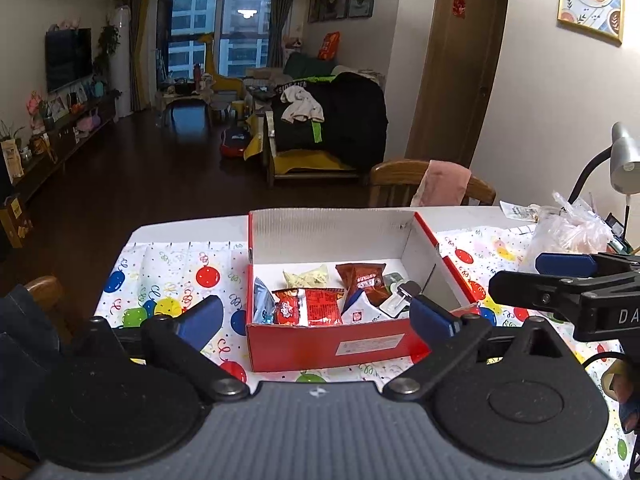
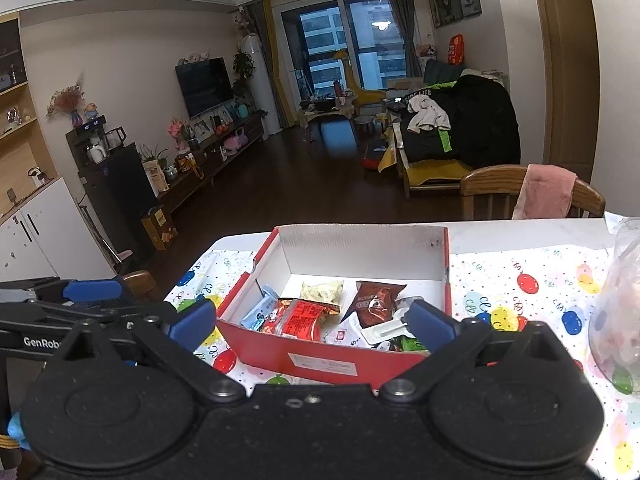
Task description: Organize snacks
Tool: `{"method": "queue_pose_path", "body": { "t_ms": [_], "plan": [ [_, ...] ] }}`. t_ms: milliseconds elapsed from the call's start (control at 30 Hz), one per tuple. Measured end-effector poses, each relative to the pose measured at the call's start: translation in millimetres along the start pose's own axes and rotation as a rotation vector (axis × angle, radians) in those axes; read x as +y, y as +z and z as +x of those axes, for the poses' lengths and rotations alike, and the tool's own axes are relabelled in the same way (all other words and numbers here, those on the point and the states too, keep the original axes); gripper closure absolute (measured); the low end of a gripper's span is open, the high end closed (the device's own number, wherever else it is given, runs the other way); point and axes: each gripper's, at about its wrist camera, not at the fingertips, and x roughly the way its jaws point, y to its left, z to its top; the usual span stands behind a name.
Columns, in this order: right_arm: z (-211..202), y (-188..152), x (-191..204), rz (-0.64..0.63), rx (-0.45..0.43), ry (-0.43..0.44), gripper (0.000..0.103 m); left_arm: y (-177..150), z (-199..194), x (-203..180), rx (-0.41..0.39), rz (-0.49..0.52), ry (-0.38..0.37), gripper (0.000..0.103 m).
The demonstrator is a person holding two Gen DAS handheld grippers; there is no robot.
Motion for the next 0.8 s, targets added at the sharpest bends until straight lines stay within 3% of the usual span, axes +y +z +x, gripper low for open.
{"method": "queue_pose_path", "body": {
  "t_ms": [800],
  "plan": [
    [-13.2,-10.8,-5.8,0.025,-0.015,-0.024,0.000,-1.7,-15.6,-3.5,-0.010,-0.033,-0.015,0.003]
  ]
}}
